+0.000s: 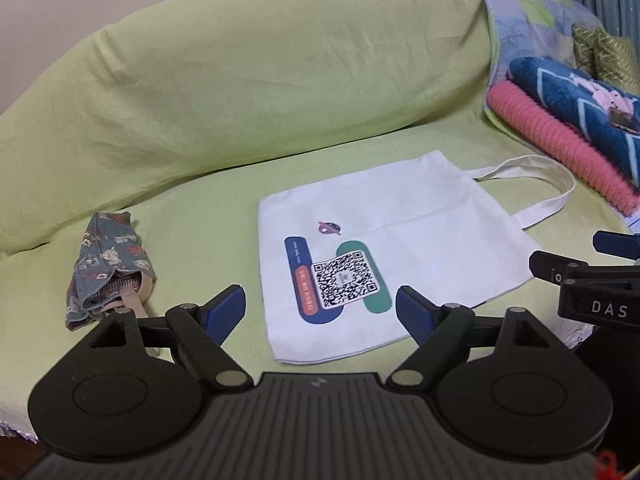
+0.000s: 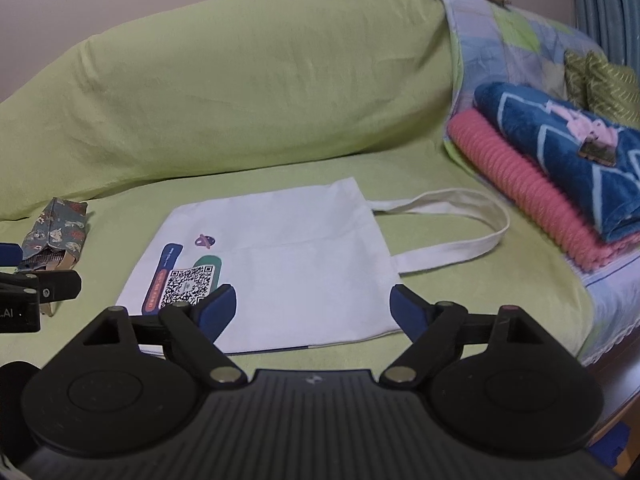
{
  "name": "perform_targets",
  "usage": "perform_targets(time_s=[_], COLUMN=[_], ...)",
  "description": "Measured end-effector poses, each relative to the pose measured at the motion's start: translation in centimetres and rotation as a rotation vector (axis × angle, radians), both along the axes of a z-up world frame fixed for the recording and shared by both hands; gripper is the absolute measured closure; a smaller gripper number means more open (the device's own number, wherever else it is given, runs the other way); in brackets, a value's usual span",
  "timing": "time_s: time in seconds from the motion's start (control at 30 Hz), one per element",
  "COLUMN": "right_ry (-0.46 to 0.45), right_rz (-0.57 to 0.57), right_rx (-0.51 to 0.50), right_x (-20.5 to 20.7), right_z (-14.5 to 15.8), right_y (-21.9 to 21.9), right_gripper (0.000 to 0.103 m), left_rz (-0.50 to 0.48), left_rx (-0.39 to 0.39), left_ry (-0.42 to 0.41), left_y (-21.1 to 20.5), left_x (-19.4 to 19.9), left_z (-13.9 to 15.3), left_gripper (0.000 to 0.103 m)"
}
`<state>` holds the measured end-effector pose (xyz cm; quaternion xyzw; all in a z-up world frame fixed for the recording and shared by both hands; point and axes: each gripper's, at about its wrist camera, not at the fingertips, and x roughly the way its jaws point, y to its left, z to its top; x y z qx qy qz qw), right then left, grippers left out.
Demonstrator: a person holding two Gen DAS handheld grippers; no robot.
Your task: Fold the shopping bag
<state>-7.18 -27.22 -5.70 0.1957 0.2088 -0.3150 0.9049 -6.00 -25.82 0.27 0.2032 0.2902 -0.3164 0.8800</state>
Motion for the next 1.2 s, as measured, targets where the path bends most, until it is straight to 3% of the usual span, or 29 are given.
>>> perform_targets(time_s=[0.17, 0.53, 0.73, 1.0, 1.07, 1.2], right_ry=[0.027, 0.093, 0.100, 0.093, 0.096, 0.121], right_rz=[0.011, 0.004, 0.017, 0.104, 0.146, 0.225], right_rx=[0.046, 0.140, 0.168, 0.113, 0.096, 0.059], right_x=[0.8, 1.8, 2.9, 5.8, 6.9, 9.4], right_z=[-2.0, -5.6, -6.5, -6.0, -5.8, -5.7], right_y=[-0.9, -3.8, -5.5, -7.8, -8.5, -10.4], right_gripper=[0.020, 0.020, 0.020, 0.024, 0.030, 0.031], left_rz=[0.001, -0.016, -0.012, 0.031, 0.018, -0.020], left_rx=[0.033, 0.079, 0.093, 0.086, 0.083, 0.089], left_ry=[0.022, 0.160, 0.172, 0.210, 0.225, 0.243], left_y=[0.0, -1.7, -2.1, -1.9, -1.9, -2.6], left_x=[0.9, 4.1, 6.8, 12.8, 14.4, 17.6], left_z=[-1.5, -6.8, -8.0, -9.3, -9.7, -10.5], left_gripper=[0.017, 0.017, 0.017, 0.017, 0.017, 0.017])
